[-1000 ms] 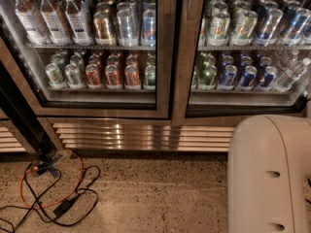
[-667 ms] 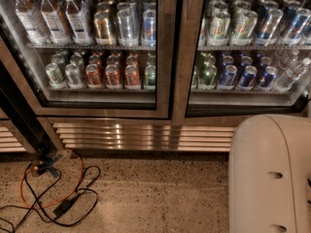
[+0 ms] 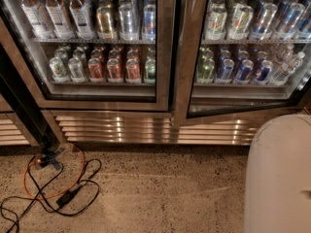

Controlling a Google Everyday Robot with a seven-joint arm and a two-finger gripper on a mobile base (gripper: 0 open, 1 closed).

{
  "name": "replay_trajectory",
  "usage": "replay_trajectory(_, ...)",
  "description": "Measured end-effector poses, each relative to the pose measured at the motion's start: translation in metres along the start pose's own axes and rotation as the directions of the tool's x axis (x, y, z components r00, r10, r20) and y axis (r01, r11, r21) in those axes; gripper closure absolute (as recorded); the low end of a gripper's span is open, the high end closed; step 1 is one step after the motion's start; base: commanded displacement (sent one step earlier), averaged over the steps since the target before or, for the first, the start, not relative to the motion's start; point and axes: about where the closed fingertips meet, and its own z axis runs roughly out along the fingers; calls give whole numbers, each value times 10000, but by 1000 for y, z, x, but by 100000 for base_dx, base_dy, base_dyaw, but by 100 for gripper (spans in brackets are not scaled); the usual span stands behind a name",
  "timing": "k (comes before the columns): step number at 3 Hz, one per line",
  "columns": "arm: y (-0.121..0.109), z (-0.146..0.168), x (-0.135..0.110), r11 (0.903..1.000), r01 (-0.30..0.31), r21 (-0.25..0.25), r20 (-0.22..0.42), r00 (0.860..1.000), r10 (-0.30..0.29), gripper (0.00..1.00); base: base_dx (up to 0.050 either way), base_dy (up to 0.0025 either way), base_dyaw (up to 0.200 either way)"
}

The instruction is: Open right fridge door

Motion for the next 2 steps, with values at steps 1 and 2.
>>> replay_trajectory(1, 0, 0, 0, 10000, 0, 0, 0, 10000, 0, 100, -5000, 3, -17)
replay_trajectory(2, 0, 0, 0, 10000, 0, 0, 0, 10000, 0, 100, -4999, -2, 16)
